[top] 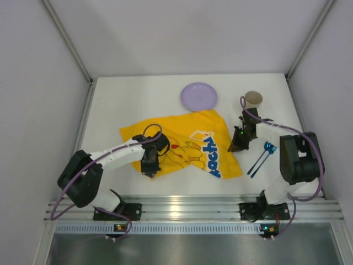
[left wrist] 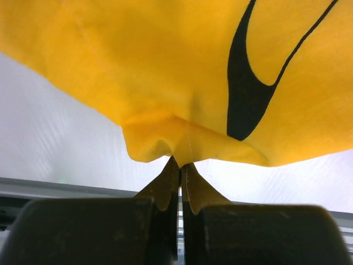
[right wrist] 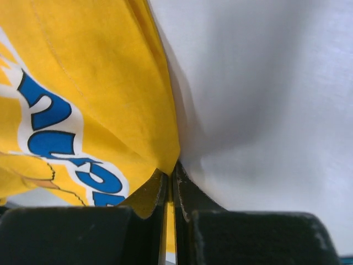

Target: Set the dinner table for one person

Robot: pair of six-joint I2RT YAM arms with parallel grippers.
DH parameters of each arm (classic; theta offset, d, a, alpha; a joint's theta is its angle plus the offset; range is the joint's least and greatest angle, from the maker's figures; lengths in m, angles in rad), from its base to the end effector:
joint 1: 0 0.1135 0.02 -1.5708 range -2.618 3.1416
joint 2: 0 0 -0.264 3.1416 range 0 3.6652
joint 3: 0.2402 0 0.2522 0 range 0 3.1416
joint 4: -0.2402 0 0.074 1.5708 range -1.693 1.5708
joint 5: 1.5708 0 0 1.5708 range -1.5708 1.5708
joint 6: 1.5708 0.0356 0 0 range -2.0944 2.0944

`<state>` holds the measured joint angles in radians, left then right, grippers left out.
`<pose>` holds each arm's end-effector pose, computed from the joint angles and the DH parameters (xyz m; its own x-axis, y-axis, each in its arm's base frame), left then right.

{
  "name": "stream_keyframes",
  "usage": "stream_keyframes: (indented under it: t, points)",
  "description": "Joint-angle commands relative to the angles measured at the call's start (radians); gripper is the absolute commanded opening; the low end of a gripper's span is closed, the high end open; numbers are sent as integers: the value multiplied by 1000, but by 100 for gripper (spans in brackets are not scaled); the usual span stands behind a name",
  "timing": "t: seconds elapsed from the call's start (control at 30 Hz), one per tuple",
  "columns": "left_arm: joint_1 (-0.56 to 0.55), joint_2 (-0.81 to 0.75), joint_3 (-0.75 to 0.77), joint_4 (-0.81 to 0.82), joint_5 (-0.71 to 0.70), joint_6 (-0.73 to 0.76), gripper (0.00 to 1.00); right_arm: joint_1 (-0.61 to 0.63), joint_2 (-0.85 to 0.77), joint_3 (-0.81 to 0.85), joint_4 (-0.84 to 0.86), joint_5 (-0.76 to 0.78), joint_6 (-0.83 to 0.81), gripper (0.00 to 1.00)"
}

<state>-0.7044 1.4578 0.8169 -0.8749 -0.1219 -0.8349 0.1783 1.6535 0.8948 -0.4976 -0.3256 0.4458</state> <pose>0.1769 -0.1447 0.1683 -0.9834 -0.1298 -0.1269 -0.1359 0.9899 0.0407 0.2875 0.0634 0.1492 -0.9588 0.2423 -0.1479 0.1641 0.8982 0.4078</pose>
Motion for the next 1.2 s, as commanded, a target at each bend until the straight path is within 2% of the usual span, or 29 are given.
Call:
stream_keyframes:
  t: [0.0,0.2,0.37,0.53,0.7,0.73,0.8,0.83,0.87,0.93,0.97,1.17]
  points:
    - [5,3,60,-29,-18,75,0,-37,-70,-23,-136,212,-27,0]
    - [5,22,156,-156,34,14,0,-48,-142,-59,-206,243,-10,0]
    - [2,-92,153,-291,48,-84,0,-51,-205,-74,-259,357,24,0]
    - [3,-177,130,-384,-10,-133,0,-68,-163,-21,-279,418,37,0]
    - [2,-152,116,-443,-58,-145,1,-77,-92,30,-279,396,22,0]
    - [3,-154,105,-443,-53,-154,5,-77,-90,32,-274,393,19,0]
    - [2,-168,97,-440,-47,-162,43,-77,-98,30,-259,376,13,0]
    - [3,-178,97,-438,-47,-168,56,-77,-100,23,-251,364,8,0]
    - [2,-197,100,-440,-53,-173,77,-76,-104,13,-242,340,7,0]
    - [3,-209,126,-450,-71,-178,85,-77,-109,3,-231,295,4,0]
    - [2,-214,140,-455,-91,-178,94,-73,-113,-11,-229,266,5,0]
    - [11,-131,254,-397,-171,-135,96,-43,-146,-66,-237,235,2,0]
